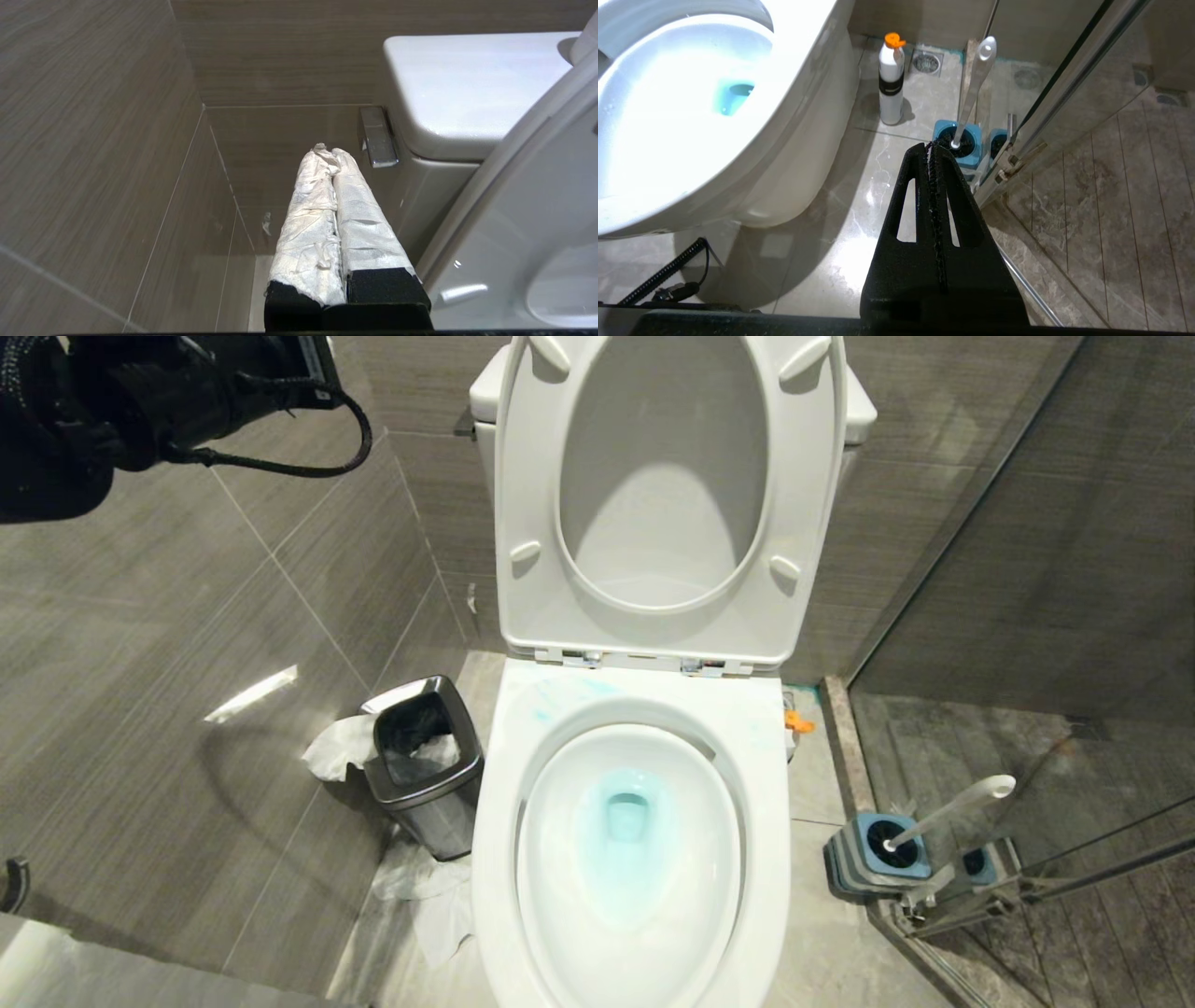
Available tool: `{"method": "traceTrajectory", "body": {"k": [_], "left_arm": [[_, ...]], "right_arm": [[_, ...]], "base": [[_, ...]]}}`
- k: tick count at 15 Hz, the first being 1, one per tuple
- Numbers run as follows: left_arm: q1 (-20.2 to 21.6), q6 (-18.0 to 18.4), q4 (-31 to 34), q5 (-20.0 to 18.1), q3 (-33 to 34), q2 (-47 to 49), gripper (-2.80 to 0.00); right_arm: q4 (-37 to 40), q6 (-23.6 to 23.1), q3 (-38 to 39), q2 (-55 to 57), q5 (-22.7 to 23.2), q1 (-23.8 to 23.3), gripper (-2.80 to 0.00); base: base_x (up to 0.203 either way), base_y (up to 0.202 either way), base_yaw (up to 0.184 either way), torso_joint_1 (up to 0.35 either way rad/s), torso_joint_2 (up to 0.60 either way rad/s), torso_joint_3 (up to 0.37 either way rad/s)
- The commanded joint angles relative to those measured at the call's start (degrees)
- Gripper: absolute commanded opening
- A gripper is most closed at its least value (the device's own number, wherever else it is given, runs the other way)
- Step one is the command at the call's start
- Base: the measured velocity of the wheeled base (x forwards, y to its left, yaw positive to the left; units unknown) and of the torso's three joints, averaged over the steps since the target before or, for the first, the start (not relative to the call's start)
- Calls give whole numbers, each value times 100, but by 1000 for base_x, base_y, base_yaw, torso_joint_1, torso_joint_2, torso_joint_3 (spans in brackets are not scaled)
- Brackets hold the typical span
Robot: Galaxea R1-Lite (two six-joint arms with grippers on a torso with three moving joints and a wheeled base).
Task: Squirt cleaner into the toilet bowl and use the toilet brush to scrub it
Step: Flush the toilet
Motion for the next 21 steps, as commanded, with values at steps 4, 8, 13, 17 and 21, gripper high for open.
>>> {"method": "traceTrajectory", "body": {"k": [4,8,13,17,21], "left_arm": [[-119,6,-608,155,35,-10,-280],[-126,6,-865,304,35,-19,-280],[-169,102,-1150,342,35,-41,-280],[-268,155,-1883,331,35,-10,-280],[-439,182,-1944,322,35,-28,-280]], "right_arm": [[0,-2,0,7,2,4,-280],[0,-2,0,7,2,4,-280],[0,-2,0,7,2,-2,-280],[0,-2,0,7,2,4,-280],[0,-2,0,7,2,3,-280]], "base": [[0,0,0,1,3,-197],[0,0,0,2,0,-194],[0,0,0,6,3,-198],[0,0,0,1,4,-111],[0,0,0,0,0,0]]}}
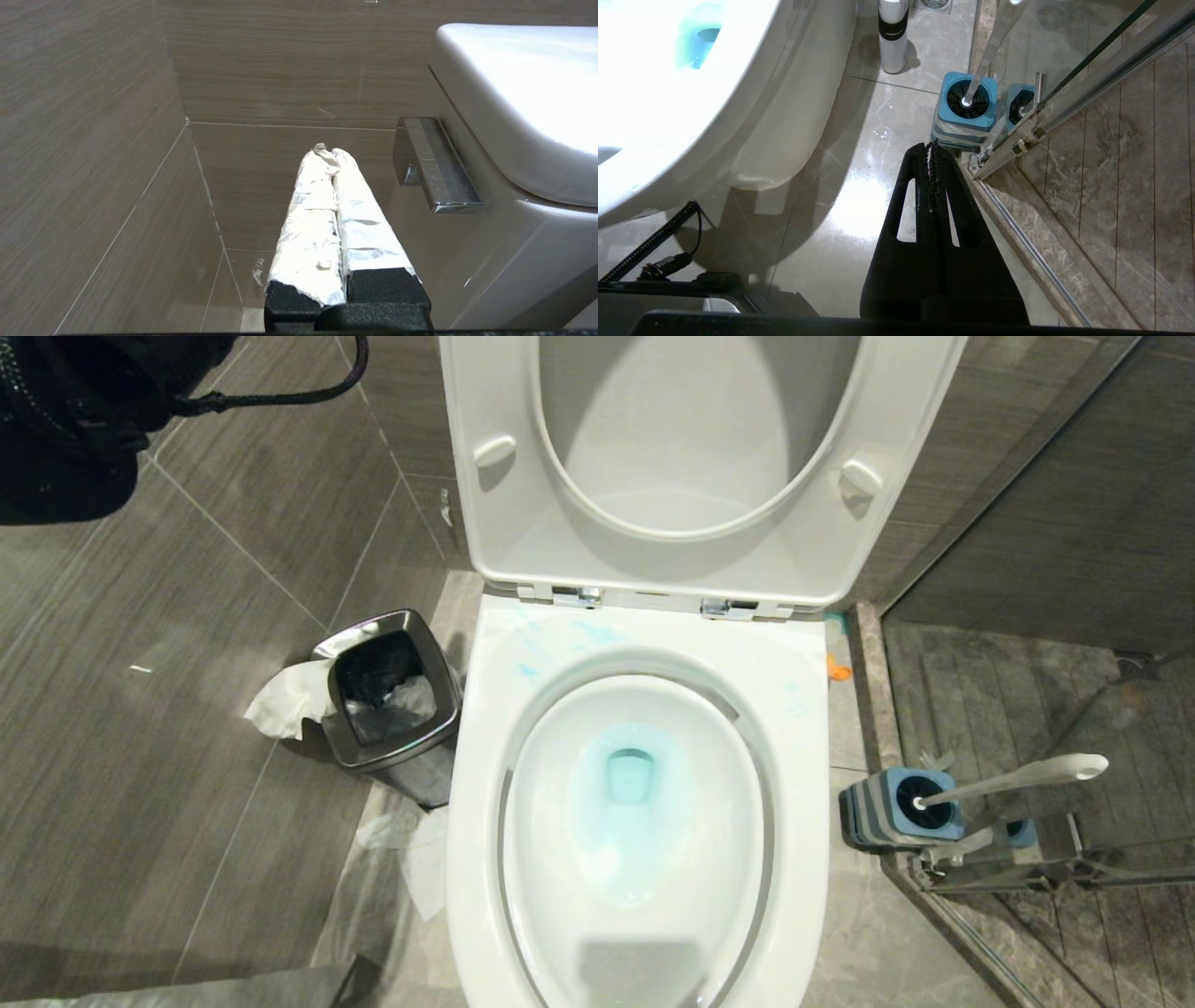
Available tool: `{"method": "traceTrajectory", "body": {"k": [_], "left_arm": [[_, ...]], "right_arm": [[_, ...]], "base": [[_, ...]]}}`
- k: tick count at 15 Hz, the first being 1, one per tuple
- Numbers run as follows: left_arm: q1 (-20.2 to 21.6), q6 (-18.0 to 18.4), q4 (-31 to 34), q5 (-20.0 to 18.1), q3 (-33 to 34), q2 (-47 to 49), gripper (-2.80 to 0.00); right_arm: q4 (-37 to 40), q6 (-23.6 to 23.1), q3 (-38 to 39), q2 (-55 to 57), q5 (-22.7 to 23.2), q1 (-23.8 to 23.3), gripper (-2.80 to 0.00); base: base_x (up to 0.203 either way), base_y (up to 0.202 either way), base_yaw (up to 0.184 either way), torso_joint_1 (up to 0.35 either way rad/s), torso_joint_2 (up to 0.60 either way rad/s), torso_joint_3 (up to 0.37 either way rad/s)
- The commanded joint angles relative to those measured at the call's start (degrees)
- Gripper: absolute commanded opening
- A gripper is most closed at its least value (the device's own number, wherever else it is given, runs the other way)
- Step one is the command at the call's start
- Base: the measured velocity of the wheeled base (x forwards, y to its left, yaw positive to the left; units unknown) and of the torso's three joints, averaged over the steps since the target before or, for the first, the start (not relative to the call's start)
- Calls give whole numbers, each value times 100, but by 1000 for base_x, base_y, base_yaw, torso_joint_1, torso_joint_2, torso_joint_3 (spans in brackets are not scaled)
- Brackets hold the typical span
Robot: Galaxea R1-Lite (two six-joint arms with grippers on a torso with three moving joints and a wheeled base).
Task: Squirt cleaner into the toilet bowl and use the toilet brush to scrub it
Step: Flush the toilet
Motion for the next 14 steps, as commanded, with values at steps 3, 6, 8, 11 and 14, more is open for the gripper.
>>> {"method": "traceTrajectory", "body": {"k": [3,6,8,11,14], "left_arm": [[-258,14,-10,0,1,-5,-280],[-450,20,-15,-18,1,61,-280],[-510,41,-10,-47,1,74,-280],[-608,41,-10,-53,1,108,-280],[-618,83,-10,-53,1,162,-280]], "right_arm": [[2,0,0,7,-2,4,-280],[2,0,0,7,-2,-5,-280],[2,0,0,7,-2,0,-280],[2,0,0,7,-2,4,-280],[2,0,0,7,-2,4,-280]], "base": [[0,0,0,0,0,0],[0,0,0,0,0,0],[0,0,0,0,0,0],[0,0,0,0,0,0],[0,0,0,0,0,0]]}}
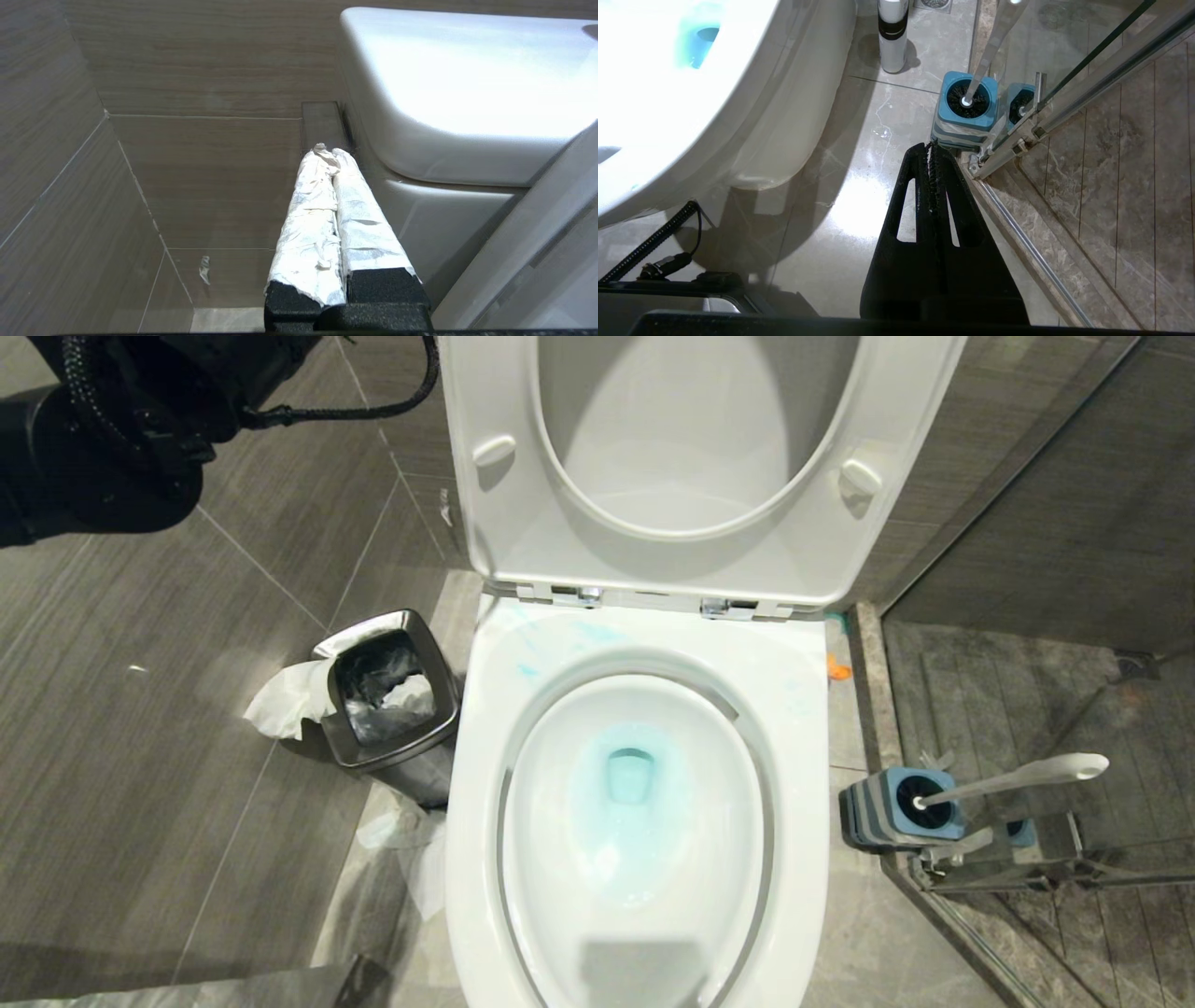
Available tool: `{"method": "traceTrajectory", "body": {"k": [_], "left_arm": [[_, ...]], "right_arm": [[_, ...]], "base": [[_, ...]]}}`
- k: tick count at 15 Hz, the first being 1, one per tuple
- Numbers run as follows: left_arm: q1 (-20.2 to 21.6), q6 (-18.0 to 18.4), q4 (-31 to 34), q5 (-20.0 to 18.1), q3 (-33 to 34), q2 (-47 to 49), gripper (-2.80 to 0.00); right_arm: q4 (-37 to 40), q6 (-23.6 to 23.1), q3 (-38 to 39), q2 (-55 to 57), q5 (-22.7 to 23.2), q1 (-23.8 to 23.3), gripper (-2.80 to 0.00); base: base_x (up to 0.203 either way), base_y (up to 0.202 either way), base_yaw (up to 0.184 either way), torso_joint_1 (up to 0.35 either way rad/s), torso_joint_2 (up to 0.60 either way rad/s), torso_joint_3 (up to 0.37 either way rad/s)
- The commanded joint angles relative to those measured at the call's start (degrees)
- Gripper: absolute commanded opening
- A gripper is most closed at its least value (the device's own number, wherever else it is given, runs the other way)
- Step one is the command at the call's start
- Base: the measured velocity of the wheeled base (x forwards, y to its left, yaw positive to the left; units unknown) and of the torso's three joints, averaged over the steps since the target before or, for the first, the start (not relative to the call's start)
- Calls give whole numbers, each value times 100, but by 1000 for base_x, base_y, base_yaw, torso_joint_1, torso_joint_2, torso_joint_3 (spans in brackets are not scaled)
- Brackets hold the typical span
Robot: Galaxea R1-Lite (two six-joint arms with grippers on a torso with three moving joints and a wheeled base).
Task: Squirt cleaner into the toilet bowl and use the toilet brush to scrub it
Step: Flush the toilet
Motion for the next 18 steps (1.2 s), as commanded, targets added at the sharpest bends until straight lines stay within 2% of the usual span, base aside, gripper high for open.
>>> {"method": "traceTrajectory", "body": {"k": [1,18], "left_arm": [[-20,64,-21,4,1,57,-280],[-178,233,49,-66,-8,749,-280]], "right_arm": [[1,0,0,5,0,2,-280],[1,0,0,5,0,2,-280]], "base": [[0,0,0,0,0,0],[0,0,0,0,0,0]]}}
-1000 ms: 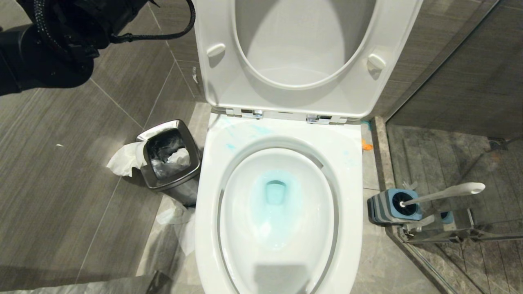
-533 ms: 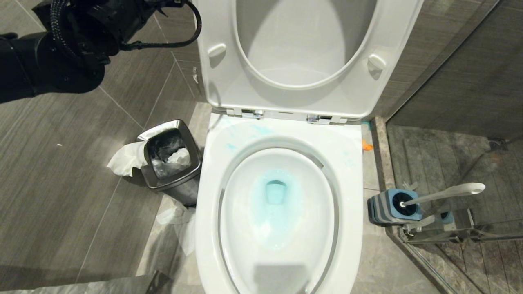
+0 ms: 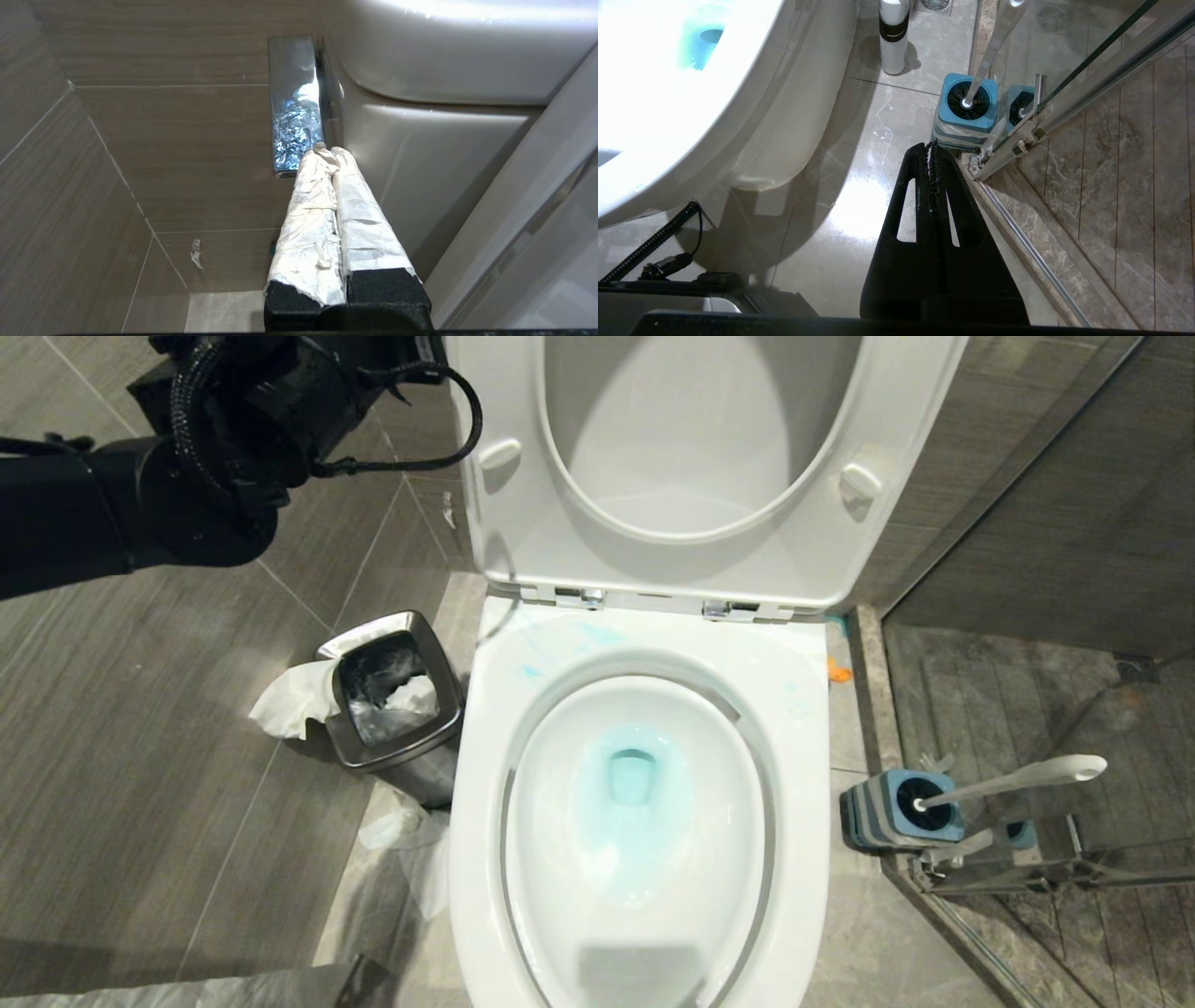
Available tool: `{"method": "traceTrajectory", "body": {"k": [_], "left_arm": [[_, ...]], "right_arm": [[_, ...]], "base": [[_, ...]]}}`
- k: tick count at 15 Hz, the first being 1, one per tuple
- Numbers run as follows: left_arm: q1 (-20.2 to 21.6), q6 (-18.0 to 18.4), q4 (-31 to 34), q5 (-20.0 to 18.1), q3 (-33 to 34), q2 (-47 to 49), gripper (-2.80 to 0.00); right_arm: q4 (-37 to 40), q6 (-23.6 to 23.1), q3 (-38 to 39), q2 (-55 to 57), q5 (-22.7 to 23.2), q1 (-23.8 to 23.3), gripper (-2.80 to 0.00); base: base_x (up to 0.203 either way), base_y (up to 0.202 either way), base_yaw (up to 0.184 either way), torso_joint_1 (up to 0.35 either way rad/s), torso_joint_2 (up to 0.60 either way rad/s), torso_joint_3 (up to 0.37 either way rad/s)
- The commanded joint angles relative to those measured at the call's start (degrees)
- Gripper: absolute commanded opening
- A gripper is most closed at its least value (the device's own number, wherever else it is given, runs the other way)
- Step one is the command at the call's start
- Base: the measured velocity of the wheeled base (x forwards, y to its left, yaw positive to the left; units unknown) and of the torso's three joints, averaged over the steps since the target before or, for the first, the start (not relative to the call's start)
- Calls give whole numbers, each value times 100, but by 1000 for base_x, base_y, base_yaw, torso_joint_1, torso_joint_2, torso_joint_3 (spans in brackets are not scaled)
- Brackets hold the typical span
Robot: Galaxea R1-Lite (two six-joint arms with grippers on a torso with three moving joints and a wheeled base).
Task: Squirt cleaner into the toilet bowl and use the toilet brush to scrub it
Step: Flush the toilet
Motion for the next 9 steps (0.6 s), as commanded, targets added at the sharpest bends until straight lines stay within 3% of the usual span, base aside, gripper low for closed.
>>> {"method": "traceTrajectory", "body": {"k": [1,9], "left_arm": [[32,15,29,-2,1,229,-280],[153,169,11,-167,1,507,-280]], "right_arm": [[0,0,-6,5,-2,4,-280],[0,0,0,5,-2,4,-280]], "base": [[0,0,0,0,0,0],[0,0,0,0,0,0]]}}
